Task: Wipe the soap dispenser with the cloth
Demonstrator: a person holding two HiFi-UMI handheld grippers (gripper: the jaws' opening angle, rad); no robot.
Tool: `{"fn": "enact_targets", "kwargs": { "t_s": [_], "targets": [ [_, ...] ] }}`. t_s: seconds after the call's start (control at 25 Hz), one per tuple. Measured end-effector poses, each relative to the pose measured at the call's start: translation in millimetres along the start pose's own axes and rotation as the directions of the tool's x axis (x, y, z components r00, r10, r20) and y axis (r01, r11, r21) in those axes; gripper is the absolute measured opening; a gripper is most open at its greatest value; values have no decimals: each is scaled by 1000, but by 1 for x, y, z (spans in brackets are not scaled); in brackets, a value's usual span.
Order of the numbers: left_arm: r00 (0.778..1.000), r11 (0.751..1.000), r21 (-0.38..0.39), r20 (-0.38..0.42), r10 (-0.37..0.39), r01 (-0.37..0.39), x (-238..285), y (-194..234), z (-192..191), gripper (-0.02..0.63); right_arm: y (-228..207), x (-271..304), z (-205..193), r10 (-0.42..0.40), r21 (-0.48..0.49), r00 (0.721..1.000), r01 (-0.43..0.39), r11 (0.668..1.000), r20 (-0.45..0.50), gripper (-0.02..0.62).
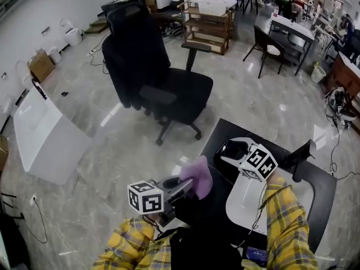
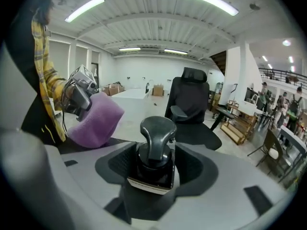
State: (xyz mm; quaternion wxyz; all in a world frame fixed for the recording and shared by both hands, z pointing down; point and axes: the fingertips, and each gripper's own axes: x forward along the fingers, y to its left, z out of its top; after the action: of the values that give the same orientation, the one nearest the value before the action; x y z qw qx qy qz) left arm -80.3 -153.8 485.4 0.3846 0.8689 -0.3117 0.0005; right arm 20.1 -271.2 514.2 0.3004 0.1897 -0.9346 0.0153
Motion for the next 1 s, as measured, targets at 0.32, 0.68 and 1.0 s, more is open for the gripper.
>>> {"fn": "enact_targets", "kwargs": {
  "t_s": [0.32,0.68,1.0],
  "targets": [
    [1000,1000,-4,-3,2,-2,6,1,1,64,3,5,2,78,-19,997,-79,997,-16,218],
    [1000,1000,-10,-5,16,-16,21,6,4,64,-8,3,-2,-122,164,992,115,980,36,215],
    [1000,1000,-9,-13,22,-22,36,7,6,64,-14,-1,-9,-274,325,962,258,910,5,213]
  ]
}}
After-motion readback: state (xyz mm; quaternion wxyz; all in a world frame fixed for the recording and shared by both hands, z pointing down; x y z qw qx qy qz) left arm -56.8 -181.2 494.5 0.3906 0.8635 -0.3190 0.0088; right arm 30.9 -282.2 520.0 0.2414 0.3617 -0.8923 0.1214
